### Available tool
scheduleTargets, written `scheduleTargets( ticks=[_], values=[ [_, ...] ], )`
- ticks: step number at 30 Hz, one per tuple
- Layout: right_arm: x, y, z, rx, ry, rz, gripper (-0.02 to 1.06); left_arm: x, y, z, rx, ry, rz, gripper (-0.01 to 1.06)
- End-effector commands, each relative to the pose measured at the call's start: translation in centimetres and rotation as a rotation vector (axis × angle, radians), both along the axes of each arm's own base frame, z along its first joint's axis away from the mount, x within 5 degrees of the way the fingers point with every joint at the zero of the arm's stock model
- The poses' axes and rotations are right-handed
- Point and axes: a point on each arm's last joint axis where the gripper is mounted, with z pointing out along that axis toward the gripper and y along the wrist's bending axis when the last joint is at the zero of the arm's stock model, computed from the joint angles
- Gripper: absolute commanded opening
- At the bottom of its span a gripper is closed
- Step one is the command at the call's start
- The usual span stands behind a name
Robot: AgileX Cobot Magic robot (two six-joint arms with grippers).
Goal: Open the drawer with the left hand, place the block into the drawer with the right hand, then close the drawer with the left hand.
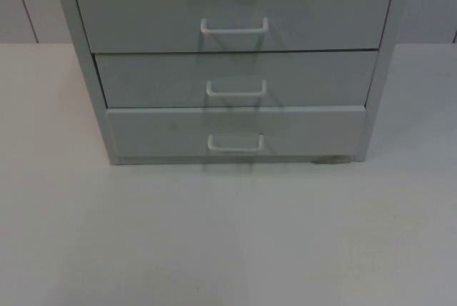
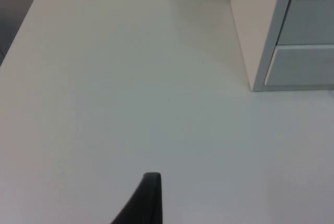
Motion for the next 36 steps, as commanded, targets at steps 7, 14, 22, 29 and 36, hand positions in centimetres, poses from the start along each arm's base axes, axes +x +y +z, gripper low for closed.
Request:
scheduleTargets(
  ticks=[7, 14, 22, 29, 36],
  values=[
    [0.0, -0.1, -0.2, -0.002, 0.000, -0.008, 1.05, 0.0, -0.1, -0.1, -0.006, -0.009, 0.001, 1.05],
    [0.0, 0.1, -0.2, 0.014, -0.001, -0.003, 1.05, 0.0, -0.1, -0.1, -0.006, -0.009, 0.001, 1.05],
    [-0.2, 0.1, -0.1, 0.013, -0.015, -0.003, 1.05, 0.0, -0.1, -0.1, -0.006, -0.009, 0.001, 1.05],
    [-1.4, 0.3, 0.0, 0.023, -0.088, 0.011, 1.05, 0.0, 0.0, -0.1, -0.003, -0.009, 0.003, 1.05],
    [-1.3, 0.2, 0.0, 0.018, -0.094, 0.010, 1.05, 0.0, 0.0, -0.1, -0.003, -0.009, 0.003, 1.05]
  ],
)
